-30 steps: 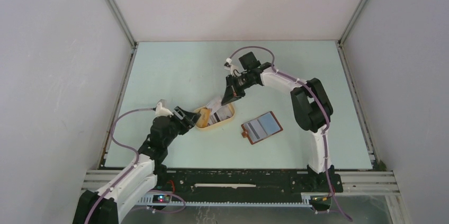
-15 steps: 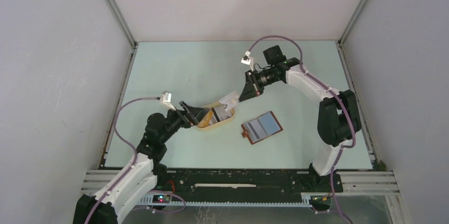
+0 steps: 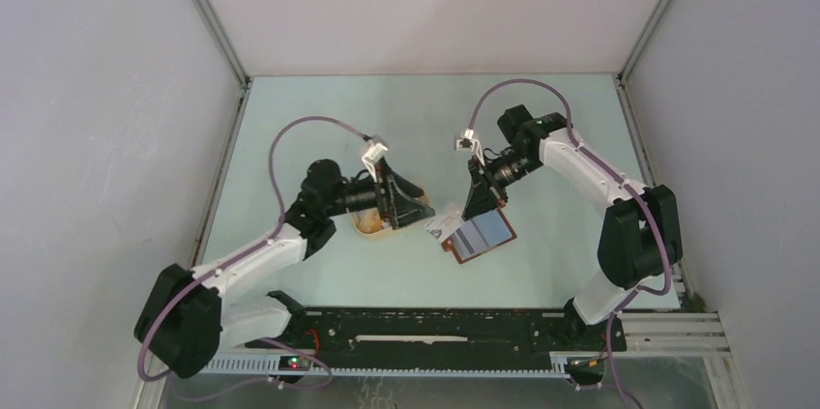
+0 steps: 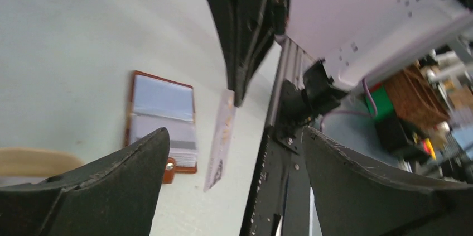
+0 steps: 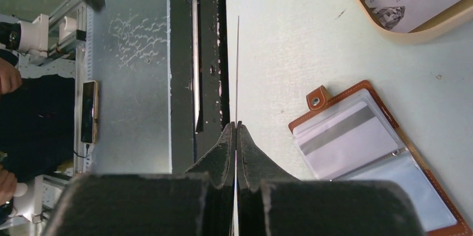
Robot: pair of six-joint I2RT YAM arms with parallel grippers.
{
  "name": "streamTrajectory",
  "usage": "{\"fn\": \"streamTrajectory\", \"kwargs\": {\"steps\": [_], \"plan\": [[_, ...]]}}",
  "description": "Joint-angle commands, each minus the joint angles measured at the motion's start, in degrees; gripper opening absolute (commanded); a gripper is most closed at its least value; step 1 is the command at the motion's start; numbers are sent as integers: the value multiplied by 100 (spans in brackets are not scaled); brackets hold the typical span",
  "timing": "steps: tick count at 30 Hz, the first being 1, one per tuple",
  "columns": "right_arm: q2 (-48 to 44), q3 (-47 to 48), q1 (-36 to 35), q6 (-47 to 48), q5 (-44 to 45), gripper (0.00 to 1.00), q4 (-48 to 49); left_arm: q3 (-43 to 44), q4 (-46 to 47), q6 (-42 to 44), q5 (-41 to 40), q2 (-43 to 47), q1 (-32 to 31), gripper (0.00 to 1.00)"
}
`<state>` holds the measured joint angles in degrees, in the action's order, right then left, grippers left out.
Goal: Put the credit cards into the card holder
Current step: Insert the credit card into the card holder.
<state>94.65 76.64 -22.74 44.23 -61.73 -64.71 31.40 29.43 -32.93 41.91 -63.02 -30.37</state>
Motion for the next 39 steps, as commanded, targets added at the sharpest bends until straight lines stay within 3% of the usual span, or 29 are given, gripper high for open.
{"fn": "streamTrajectory", "kwargs": {"steps": [1, 7, 12, 14, 17, 22, 24, 26, 28, 30, 35, 39], "plan": [[-217, 38, 160, 853, -207, 0, -535, 446, -218, 1001, 462, -427, -536, 91], [-131, 35, 158, 1086, -273, 0, -753, 795, -510, 1247, 498, -942, -874, 80], [-88, 40, 164, 1262, -333, 0, -890, 1306, -1339, 1703, 558, -1399, -994, 75], [-80, 40, 173, 1279, -335, 0, -908, 1452, -1443, 1726, 700, -1561, -1012, 69], [-77, 42, 211, 1293, -362, 0, -936, 1634, -1699, 1798, 849, -1729, -1036, 51], [-91, 36, 264, 1316, -425, 0, -972, 1825, -1883, 1763, 974, -1940, -1067, 5], [-105, 35, 291, 1321, -458, 0, -989, 1891, -1944, 1660, 929, -1999, -1067, 0], [-105, 35, 347, 1253, -486, 18, -978, 1854, -1841, 1454, 831, -1957, -1065, 0], [-161, 37, 489, 1187, -582, 53, -978, 1638, -1369, 1067, 653, -1819, -1056, 0], [-261, 15, 765, 1132, -753, 71, -982, 1257, -537, 413, 407, -1633, -1050, 0], [-707, -261, 1784, 518, -1575, 81, -554, 264, 1890, -1617, -715, -1396, -1079, 0], [-1334, -1100, 2174, -1967, -2070, 82, 1551, -175, 3142, -2128, -1841, -1350, -1270, 0]]}}
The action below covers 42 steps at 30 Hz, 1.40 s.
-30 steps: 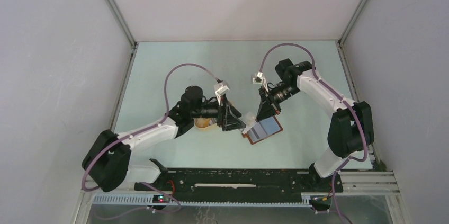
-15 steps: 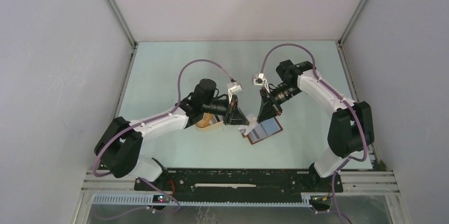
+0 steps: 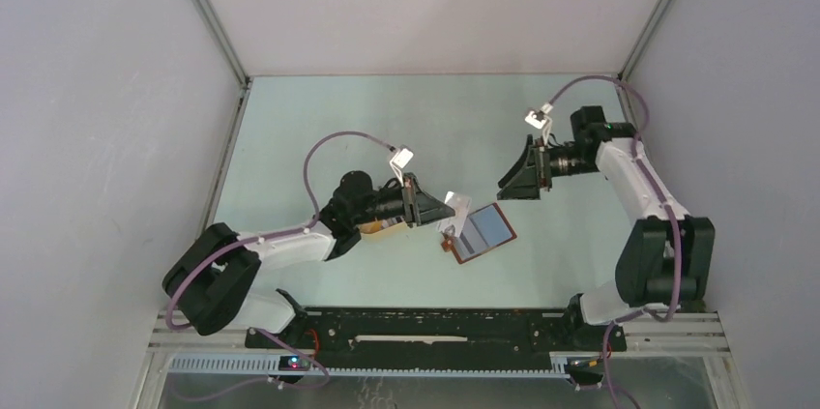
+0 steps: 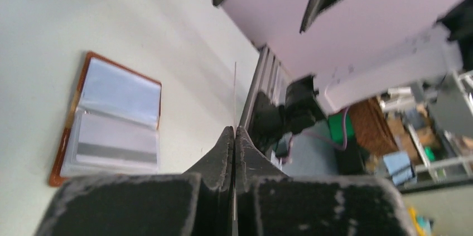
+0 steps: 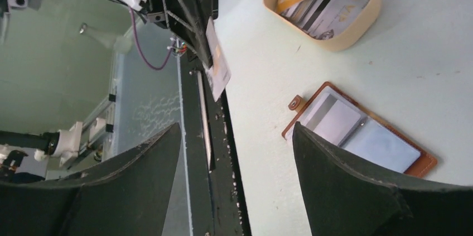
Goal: Put the credit cards into the card holder
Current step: Insert the credit card into the card holder.
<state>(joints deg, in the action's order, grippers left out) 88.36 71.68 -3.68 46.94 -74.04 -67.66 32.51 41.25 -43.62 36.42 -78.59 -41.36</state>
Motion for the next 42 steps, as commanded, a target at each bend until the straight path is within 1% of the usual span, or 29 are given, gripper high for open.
{"fn": "streamTrajectory", "kwargs": {"steps": [1, 3, 4, 8, 12, 14, 17, 19, 24, 28, 30, 34, 35, 37, 38, 40, 42], "plan": [[-867, -908, 279, -2956, -919, 82, 2862, -297, 2031, -1079, -1481, 169, -215, 0], [-1096, -1505, 236, -4234, -951, 82, 4124, -204, 2077, -1081, -1649, 24, -292, 0], [-1097, -1639, 192, -4600, -898, 82, 4532, -168, 2106, -1128, -1718, -71, -332, 0], [-820, -1680, 135, -5391, -783, 81, 5109, -46, 2294, -1222, -1901, -392, -519, 0], [-741, -1675, 113, -5810, -738, 78, 5407, 41, 2308, -1215, -1973, -542, -673, 0], [-734, -1681, 50, -6013, -739, 75, 5587, 84, 2303, -1227, -1989, -609, -709, 0], [-649, -1675, -74, -6427, -817, 66, 5995, 131, 2326, -1237, -1959, -676, -728, 0], [-596, -1635, -147, -6464, -844, 58, 6001, 126, 2399, -1277, -1962, -708, -726, 0], [-589, -1633, -255, -6451, -921, 48, 5970, 100, 2587, -1315, -1947, -775, -741, 0], [-634, -1633, -371, -6364, -949, 34, 5941, 128, 2592, -1316, -1940, -824, -740, 0], [-616, -1620, -399, -6331, -981, 29, 5907, 124, 2596, -1310, -1957, -833, -733, 0], [-557, -1519, -447, -6095, -1053, 22, 5661, 132, 2585, -1290, -1981, -871, -738, 0], [-561, -1509, -457, -6069, -1059, 19, 5638, 149, 2577, -1293, -1969, -883, -739, 0], [-565, -1468, -460, -5915, -1056, 6, 5512, 150, 2556, -1290, -1946, -914, -730, 0], [-561, -1440, -452, -5776, -1041, 1, 5393, 150, 2535, -1290, -1960, -918, -726, 3], [-536, -1323, -390, -5407, -974, 0, 5038, 95, 2358, -1236, -2038, -862, -723, 18], [-522, -1126, -237, -4783, -770, 0, 4279, -20, 2018, -1032, -2161, -679, -691, 32]]}}
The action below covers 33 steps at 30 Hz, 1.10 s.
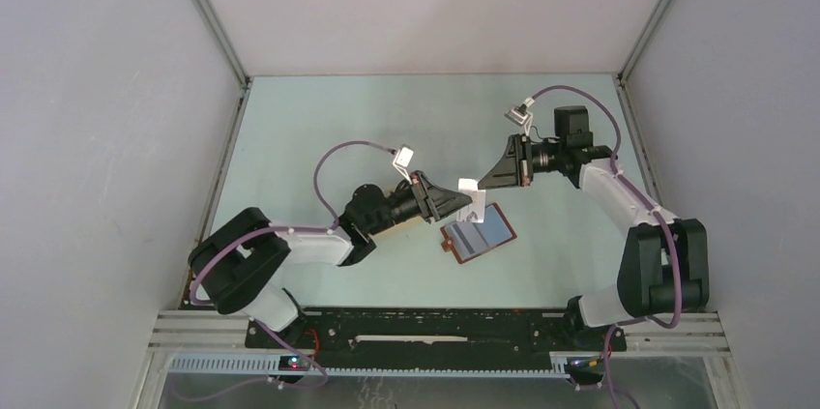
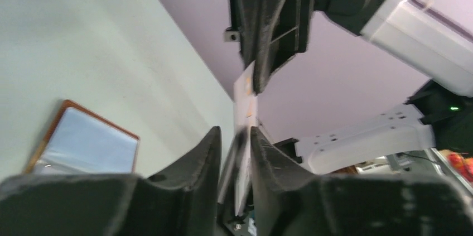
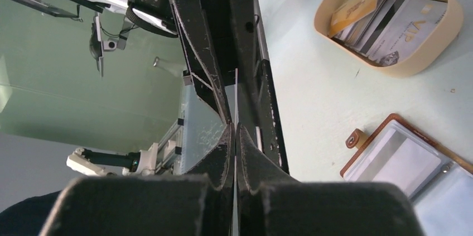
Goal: Put the credit cards into the card holder
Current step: Insert the credit card into the card holder.
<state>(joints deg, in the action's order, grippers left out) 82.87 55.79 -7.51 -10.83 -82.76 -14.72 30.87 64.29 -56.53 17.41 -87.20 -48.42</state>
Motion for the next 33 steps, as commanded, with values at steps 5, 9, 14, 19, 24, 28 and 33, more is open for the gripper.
{"fn": "streamTrajectory", "kwargs": {"steps": [5, 9, 14, 19, 24, 28, 33], "plan": [[27, 723, 623, 2665, 1387, 0, -2356, -31, -1994, 1039, -653, 795, 96, 46], [406, 723, 685, 3342, 1986, 0, -2867, 200, -3194, 1466, -696, 754, 42, 45], [1082, 772, 679, 3316, 2249, 0, -2916, 856, -4588, 1619, -851, 327, -132, 46], [1710, 982, 618, 3111, 2499, 0, -2881, 1219, -5309, 1529, -860, -57, -200, 46], [1979, 1100, 551, 3136, 2742, 0, -2918, 1414, -5538, 1438, -691, -359, -203, 48], [2102, 1139, 511, 3251, 2714, 0, -3031, 1683, -5764, 1430, -531, -676, -203, 51], [2271, 1238, 441, 3373, 2573, 0, -3210, 1909, -5993, 1452, -470, -916, -200, 54]]}}
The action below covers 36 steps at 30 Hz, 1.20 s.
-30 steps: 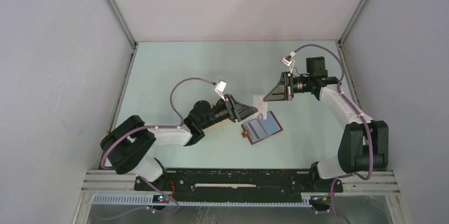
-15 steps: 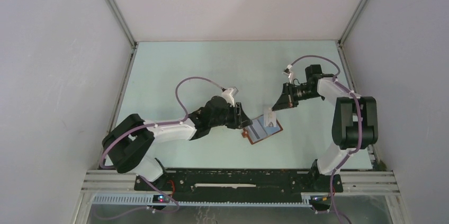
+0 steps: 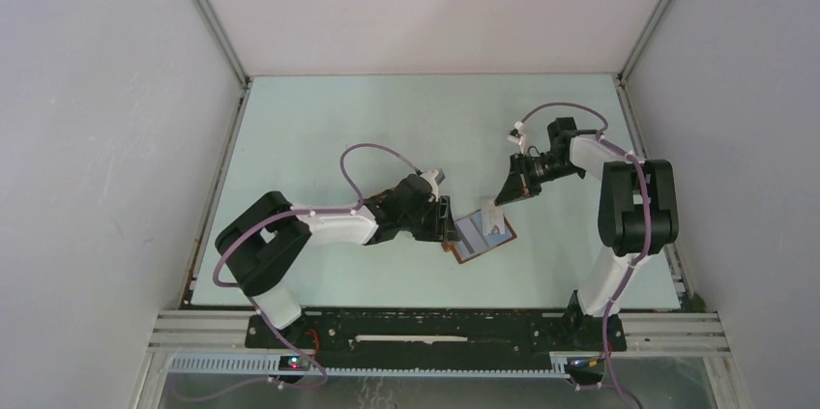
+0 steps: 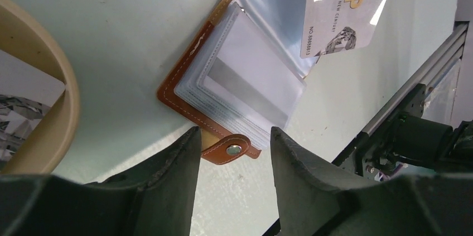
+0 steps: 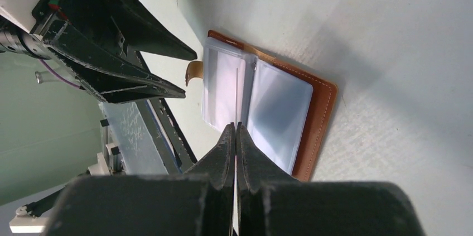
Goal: Put the credit cards into the card holder
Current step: Insert the credit card into the card holder.
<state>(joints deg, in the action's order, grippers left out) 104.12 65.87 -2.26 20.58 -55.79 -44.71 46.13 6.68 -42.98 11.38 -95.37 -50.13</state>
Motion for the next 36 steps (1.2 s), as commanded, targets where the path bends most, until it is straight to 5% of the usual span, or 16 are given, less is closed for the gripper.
{"fn": "streamTrajectory", "kwargs": {"steps": [1, 36], "plan": [[164, 240, -89, 255, -154, 0, -257, 415, -276, 97, 123, -122, -25, 54], [786, 353, -244, 191, -28, 0, -553, 1173, -829, 271, 260, -866, 293, 51]]}}
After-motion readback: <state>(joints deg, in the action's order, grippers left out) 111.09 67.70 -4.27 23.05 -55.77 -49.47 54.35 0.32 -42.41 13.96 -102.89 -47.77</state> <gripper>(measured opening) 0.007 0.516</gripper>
